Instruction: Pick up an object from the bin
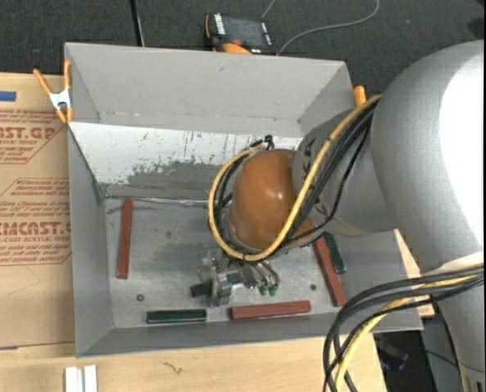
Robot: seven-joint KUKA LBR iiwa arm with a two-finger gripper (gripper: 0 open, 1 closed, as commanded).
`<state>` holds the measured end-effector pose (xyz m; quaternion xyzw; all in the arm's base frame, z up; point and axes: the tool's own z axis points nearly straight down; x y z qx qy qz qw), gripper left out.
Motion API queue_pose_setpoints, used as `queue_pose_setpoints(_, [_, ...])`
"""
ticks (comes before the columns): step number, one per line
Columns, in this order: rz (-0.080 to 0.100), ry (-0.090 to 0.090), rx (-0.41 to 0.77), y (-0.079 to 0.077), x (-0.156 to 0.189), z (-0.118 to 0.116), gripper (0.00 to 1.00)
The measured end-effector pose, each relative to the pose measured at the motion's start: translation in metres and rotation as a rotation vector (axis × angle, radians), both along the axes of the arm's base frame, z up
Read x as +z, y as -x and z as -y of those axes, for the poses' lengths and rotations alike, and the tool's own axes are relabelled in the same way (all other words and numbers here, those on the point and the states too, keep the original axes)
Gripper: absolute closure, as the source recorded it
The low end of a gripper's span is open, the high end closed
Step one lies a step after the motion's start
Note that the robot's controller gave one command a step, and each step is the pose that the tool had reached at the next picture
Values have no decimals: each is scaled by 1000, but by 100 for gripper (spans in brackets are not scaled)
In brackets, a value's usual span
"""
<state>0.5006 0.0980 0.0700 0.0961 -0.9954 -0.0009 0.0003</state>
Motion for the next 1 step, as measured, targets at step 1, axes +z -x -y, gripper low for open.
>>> queue_pose_setpoints(1, [10,-1,32,-12,155,-24,100])
